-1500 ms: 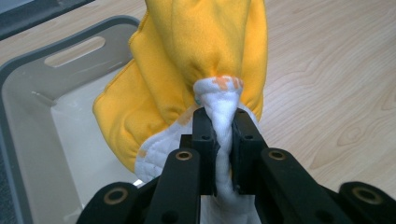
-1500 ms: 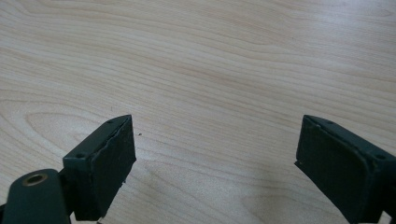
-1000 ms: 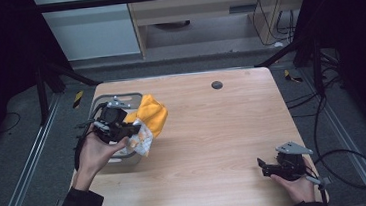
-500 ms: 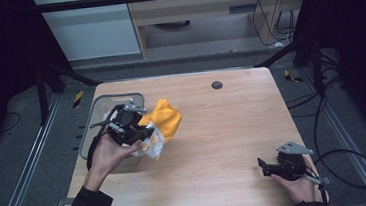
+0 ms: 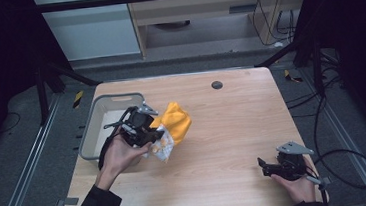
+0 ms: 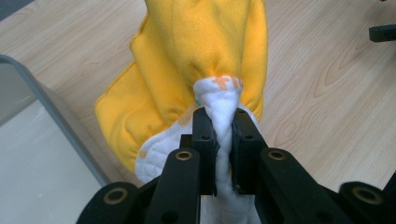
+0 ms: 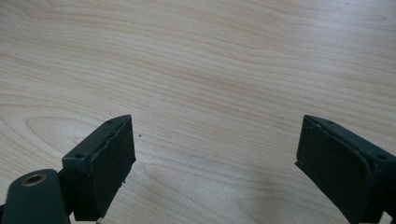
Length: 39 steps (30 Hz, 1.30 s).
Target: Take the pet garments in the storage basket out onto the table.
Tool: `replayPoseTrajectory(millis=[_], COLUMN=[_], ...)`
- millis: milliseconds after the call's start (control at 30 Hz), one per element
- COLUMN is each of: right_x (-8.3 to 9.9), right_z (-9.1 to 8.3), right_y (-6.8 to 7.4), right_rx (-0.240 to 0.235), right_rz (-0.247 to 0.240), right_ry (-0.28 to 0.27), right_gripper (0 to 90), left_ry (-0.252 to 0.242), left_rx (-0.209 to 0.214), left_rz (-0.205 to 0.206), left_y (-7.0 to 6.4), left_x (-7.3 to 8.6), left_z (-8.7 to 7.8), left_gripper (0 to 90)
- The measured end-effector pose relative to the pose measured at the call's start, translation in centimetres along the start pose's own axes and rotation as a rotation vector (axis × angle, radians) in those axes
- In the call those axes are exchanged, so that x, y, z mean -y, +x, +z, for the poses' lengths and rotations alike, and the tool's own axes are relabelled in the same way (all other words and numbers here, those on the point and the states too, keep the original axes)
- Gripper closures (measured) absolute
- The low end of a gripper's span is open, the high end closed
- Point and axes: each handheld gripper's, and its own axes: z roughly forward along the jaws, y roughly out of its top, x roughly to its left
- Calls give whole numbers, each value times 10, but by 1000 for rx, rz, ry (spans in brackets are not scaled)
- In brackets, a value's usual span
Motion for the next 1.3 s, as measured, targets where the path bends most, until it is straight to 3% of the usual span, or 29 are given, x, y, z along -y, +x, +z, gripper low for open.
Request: replayPoseTrajectory(millis=[1300], right_x=[0], right_z=[-1], right_y=[0], right_rx=[-3], right_rz=[6], right_ry=[-2], right_gripper=[114], left_ry=[60], left_rx=[72], left_rz=[64], left_y=[-29], left_x=[6], left_z=[78], left_gripper=[822])
